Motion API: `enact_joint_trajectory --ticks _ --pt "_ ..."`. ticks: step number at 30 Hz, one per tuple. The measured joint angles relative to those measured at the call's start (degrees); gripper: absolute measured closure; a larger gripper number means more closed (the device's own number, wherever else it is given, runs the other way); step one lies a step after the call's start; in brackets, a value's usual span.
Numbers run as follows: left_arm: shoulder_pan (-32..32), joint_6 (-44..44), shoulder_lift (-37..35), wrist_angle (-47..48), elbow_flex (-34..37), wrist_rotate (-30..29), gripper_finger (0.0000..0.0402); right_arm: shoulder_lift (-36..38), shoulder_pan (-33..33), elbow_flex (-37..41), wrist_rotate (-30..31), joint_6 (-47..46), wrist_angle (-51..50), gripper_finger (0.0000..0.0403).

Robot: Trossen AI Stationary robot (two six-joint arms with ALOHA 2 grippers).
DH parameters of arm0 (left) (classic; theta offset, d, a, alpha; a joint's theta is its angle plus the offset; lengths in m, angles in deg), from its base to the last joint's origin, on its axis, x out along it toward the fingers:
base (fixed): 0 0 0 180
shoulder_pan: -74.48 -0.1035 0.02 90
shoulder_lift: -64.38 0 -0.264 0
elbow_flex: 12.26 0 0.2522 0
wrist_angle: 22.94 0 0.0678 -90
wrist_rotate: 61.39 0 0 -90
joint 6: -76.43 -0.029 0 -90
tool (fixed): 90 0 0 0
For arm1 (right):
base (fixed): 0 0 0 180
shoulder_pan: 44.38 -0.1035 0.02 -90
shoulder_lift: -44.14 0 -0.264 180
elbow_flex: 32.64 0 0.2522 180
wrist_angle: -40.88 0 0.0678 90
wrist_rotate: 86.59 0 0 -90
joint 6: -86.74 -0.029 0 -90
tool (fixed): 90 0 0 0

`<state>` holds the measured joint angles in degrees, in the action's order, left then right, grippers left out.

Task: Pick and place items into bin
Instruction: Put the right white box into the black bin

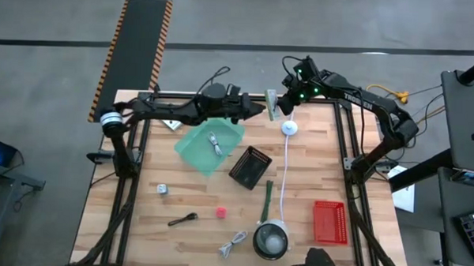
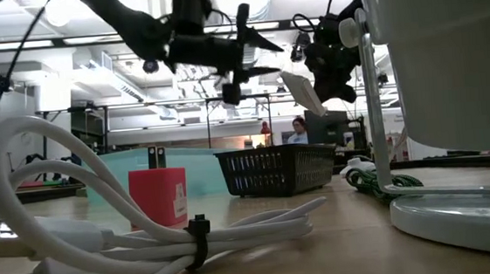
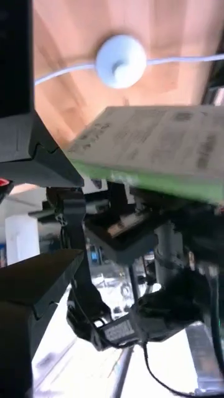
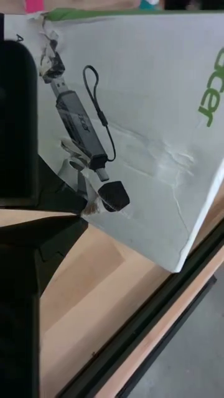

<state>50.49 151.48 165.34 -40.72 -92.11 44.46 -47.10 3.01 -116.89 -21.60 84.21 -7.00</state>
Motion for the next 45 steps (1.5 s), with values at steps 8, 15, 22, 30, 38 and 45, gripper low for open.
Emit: enact_joint_trajectory --ticks 8,15,22,30,38,45 --pt "0.00 1.00 3.26 -5.58 0.02 -2.22 0.0246 0.00 0.01 0.01 1.22 -0.03 0.28 0.0395" --pt "0.00 -4.92 3.18 -4.88 0.02 -9.67 0.0246 0.00 0.01 -0.01 1.20 -0.65 0.56 0.0395" --pt "0.03 -11.75 3.13 3.45 -2.50 -12.16 0.0247 0.00 0.01 -0.01 1.18 -0.67 0.58 0.0395" --pt "0.00 -15.05 3.58 4.04 -5.21 -13.39 0.0246 0.00 0.01 -0.01 1.16 -1.12 0.56 0.0395" --pt "0.03 -15.69 5.57 5.25 -7.30 -13.34 0.0246 0.00 -0.01 -0.01 1.05 -1.40 0.52 0.0394" --pt "-0.24 -15.65 5.62 5.21 -7.18 -13.43 0.0246 0.00 -0.17 -0.01 1.05 -1.59 0.50 0.0394"
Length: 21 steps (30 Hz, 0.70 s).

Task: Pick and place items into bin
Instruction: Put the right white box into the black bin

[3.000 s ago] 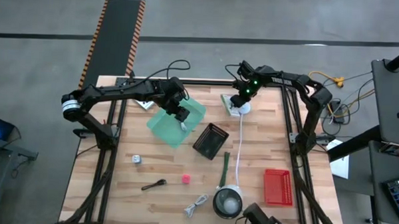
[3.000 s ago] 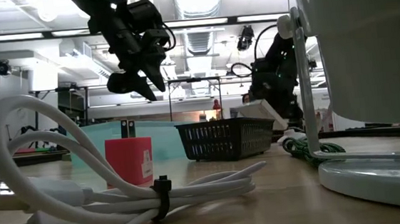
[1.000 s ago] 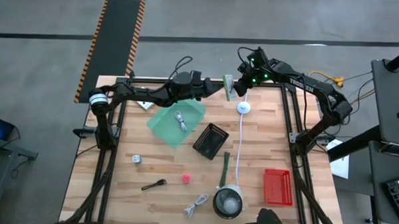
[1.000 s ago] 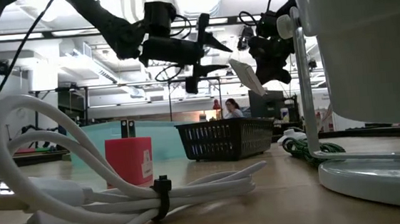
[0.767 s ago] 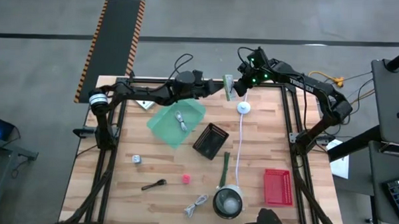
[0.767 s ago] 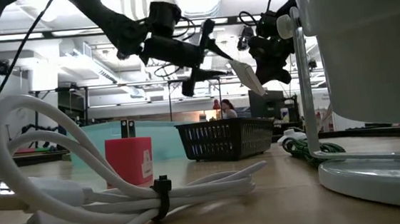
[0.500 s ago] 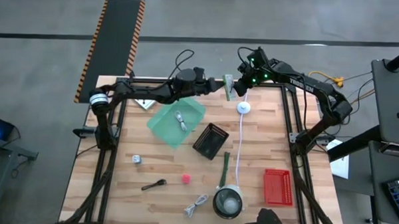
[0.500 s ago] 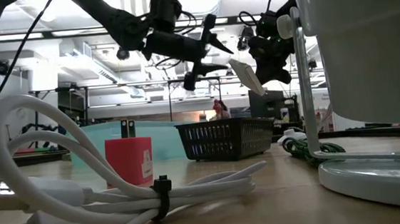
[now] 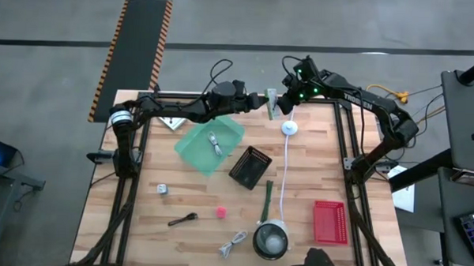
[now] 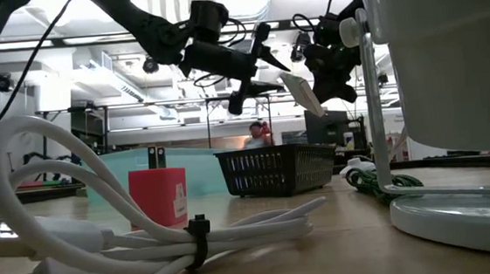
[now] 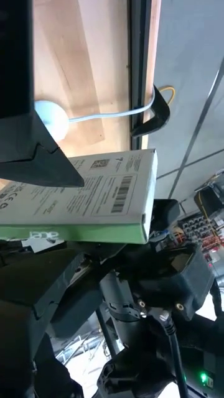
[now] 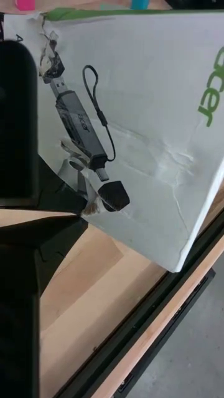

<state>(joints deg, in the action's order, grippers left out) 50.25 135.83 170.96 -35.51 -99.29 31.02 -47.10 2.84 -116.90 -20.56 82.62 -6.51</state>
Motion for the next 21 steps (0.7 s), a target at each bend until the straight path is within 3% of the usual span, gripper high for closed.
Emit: enact_joint_trajectory --ticks 21 --pt "0.31 -0.25 0.02 -0.05 -0.61 -2.38 0.0246 -0.04 -0.96 0.00 0.03 -0.43 0.02 0.0394"
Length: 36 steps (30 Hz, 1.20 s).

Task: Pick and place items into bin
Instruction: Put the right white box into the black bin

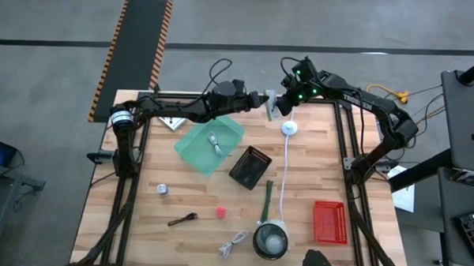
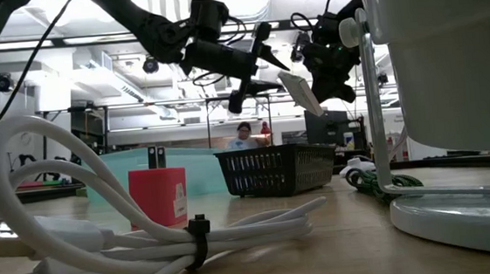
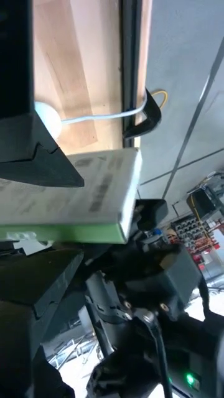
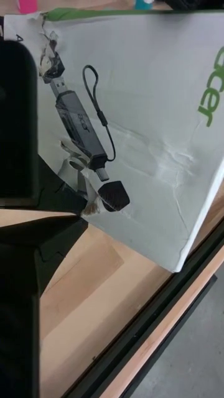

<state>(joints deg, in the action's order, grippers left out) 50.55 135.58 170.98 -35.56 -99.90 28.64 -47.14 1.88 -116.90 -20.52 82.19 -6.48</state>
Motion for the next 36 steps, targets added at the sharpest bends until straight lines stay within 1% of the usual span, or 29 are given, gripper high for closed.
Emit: enact_joint_trajectory --ticks 10,14,20,29,32,36 --pt "0.31 -0.04 0.04 -0.04 -0.25 -0.02 0.0246 0.00 -0.28 0.00 0.01 -0.64 0.15 0.0394" --pt "0.53 0.50 1.53 0.15 -0.27 0.63 0.0246 0.00 -0.41 0.00 0.07 -1.40 0.13 0.0394" --pt "0.79 3.19 4.00 0.02 -2.80 0.91 0.0246 -0.01 -1.62 0.00 0.21 -1.56 -0.03 0.0394" --pt "0.74 3.24 4.24 0.01 -3.03 1.43 0.0248 -0.02 -1.79 0.00 1.41 -1.91 -0.06 0.0394" --pt "0.74 3.24 4.22 0.02 -2.96 1.77 0.0265 -0.02 -1.83 0.00 1.47 -1.80 -0.11 0.0394" --pt "0.53 3.17 4.22 0.48 -2.90 2.49 0.0310 -0.02 -1.81 0.00 1.71 -1.74 -0.49 0.0394"
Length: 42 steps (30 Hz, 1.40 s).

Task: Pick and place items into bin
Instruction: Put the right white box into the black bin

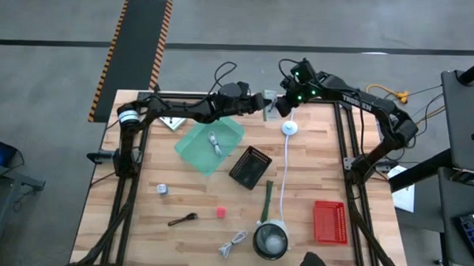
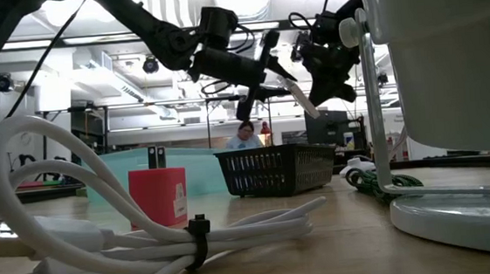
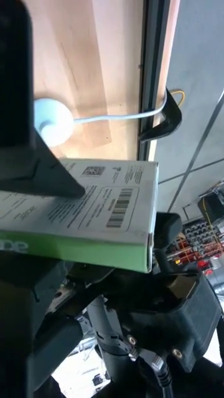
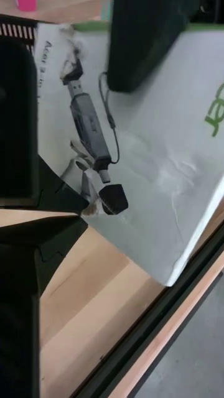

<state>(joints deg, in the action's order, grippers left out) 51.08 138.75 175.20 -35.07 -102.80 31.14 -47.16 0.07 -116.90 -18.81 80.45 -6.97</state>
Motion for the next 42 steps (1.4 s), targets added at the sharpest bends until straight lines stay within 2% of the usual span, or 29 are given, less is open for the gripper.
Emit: enact_joint_trajectory --ticks 5,9,15,25,28,31,36,42 --pt "-0.46 0.05 0.00 0.46 0.15 0.15 0.0364 0.07 0.04 -0.14 0.17 0.27 -0.58 0.0394" --pt "-1.44 -0.32 0.00 0.34 0.42 3.70 0.0382 0.08 0.15 -0.76 -0.01 1.70 -2.99 0.0394" --pt "-3.00 -1.00 0.00 -0.62 0.41 10.87 0.0385 0.09 1.21 -3.79 -1.17 5.72 -10.93 0.0380" --pt "-5.13 -4.38 -0.15 -1.22 0.20 24.42 0.0387 0.08 1.58 -10.03 0.12 11.77 -22.88 0.0303" --pt "-5.12 -4.41 -0.31 -1.31 -0.01 25.87 0.0387 -0.04 1.86 -10.95 0.59 12.59 -24.29 0.0280" --pt "-5.32 -4.43 -0.31 -0.91 -0.04 30.09 0.0382 -0.02 1.79 -11.21 0.93 12.98 -24.44 0.0263" --pt "-5.06 -4.15 -0.31 -0.67 0.31 39.24 0.0382 -0.02 2.21 -10.88 1.67 14.04 -24.93 0.0250" --pt "-3.23 -0.79 -0.31 0.69 0.55 49.51 0.0385 -0.02 2.01 -10.84 1.49 14.50 -25.85 0.0256"
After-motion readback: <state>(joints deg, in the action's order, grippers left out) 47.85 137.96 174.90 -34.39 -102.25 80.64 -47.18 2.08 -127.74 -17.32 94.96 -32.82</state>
